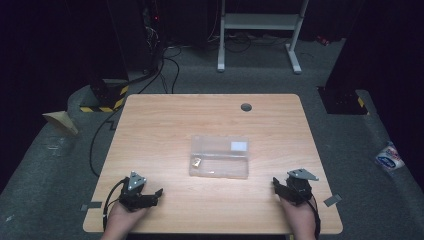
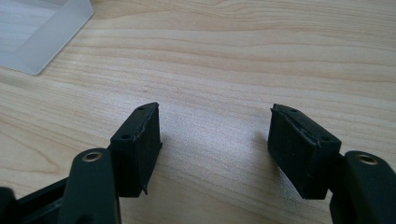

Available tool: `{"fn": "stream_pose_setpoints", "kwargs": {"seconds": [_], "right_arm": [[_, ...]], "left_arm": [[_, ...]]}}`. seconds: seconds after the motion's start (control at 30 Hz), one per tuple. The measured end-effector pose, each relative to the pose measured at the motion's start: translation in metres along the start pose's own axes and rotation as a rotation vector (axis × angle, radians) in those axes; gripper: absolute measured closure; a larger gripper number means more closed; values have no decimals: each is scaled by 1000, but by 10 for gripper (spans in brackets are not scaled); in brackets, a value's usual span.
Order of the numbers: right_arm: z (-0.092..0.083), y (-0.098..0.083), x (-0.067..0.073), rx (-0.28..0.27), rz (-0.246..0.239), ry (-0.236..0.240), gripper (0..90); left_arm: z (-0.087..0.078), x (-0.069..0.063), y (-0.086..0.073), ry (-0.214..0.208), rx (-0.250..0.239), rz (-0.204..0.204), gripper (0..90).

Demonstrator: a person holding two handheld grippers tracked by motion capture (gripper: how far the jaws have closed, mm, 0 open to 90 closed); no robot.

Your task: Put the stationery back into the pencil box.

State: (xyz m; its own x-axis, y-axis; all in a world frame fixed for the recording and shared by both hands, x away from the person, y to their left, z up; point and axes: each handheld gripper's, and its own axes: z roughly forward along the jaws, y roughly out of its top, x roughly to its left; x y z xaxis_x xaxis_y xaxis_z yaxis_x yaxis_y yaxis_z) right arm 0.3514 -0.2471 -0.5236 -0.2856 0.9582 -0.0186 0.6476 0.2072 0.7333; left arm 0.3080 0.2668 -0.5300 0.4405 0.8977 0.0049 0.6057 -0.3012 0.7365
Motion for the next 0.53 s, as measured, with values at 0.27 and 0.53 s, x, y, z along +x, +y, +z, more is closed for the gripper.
{"fn": "stream_pose_setpoints", "kwargs": {"seconds": [0.27,0.53], "right_arm": [[0,-1,1,-1,9,-12,338],[-1,-1,1,1,15,-12,341]], "left_arm": [[-2,-4,-2,12,-1,-12,155],[-2,-3,-1,5,-2,-8,171]]}}
